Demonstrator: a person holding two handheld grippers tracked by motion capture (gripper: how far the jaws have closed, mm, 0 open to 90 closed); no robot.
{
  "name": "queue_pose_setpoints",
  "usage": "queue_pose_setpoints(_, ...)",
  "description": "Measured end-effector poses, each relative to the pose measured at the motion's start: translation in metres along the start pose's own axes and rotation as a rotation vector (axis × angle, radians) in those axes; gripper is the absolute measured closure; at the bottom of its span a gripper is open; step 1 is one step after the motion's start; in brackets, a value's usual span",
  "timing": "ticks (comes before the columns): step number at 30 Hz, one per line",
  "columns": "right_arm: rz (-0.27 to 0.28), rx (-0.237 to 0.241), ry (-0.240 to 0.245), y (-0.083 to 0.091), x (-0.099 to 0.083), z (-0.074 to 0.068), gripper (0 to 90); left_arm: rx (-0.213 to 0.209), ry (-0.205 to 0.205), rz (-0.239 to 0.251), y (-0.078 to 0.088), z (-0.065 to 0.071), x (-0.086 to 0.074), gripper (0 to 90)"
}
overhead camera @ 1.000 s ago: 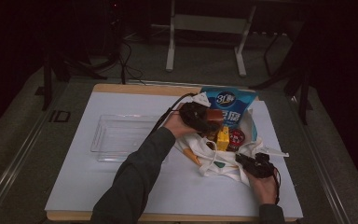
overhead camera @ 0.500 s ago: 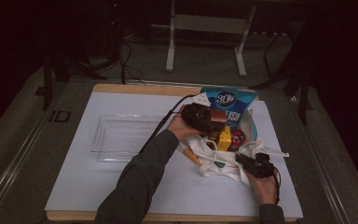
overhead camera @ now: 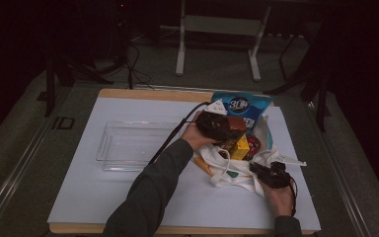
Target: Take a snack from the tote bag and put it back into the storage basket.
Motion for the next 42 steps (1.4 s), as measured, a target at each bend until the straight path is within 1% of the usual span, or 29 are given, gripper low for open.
queue_pose_setpoints(7, 0.0, 0.001, -0.001, 0.0, 0.0, 0.0, 78.0, -0.012, 0.026, 0.034, -0.006, 0.0, 0.002, 35.9)
queue_pose_setpoints(10, -0.001, 0.001, -0.001, 0.0, 0.0, 0.0, 78.0, -0.012, 0.029, 0.032, -0.008, 0.0, 0.002, 36.1)
queue_pose_setpoints(14, 0.0, 0.002, -0.001, 0.0, 0.0, 0.0, 78.0, -0.008, 0.016, 0.022, -0.006, 0.001, 0.002, 39.7)
queue_pose_setpoints(18, 0.001, 0.003, -0.001, 0.0, 0.0, 0.0, 78.0, 0.011, 0.0, 0.01, -0.004, 0.001, 0.001, 41.2)
queue_pose_setpoints(24, 0.003, 0.003, 0.001, 0.0, 0.0, 0.0, 77.9, 0.036, -0.003, 0.014, 0.001, 0.0, 0.003, 42.0)
queue_pose_setpoints(31, 0.007, -0.002, 0.007, 0.0, 0.0, 0.0, 77.7, 0.069, -0.009, 0.017, 0.012, -0.002, 0.006, 42.8)
queue_pose_setpoints(37, 0.005, -0.002, 0.01, 0.0, 0.0, 0.0, 77.7, 0.096, -0.008, 0.032, 0.024, -0.004, 0.011, 43.3)
queue_pose_setpoints(39, 0.005, -0.002, 0.01, 0.0, 0.0, 0.0, 77.7, 0.104, -0.018, 0.025, 0.026, -0.004, 0.011, 43.3)
queue_pose_setpoints(42, 0.005, -0.003, 0.01, 0.0, 0.0, 0.0, 77.7, 0.113, -0.026, 0.026, 0.029, -0.004, 0.013, 43.4)
Point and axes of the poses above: each handheld gripper's, and its own axes: y roughly backward along the jaws, x roughly out of its top, z roughly to its right, the point moved 10 cm from there along -y, roughly forward along the jaws, and after that the axes turned 2 degrees about -z, right-handed, at the moved point
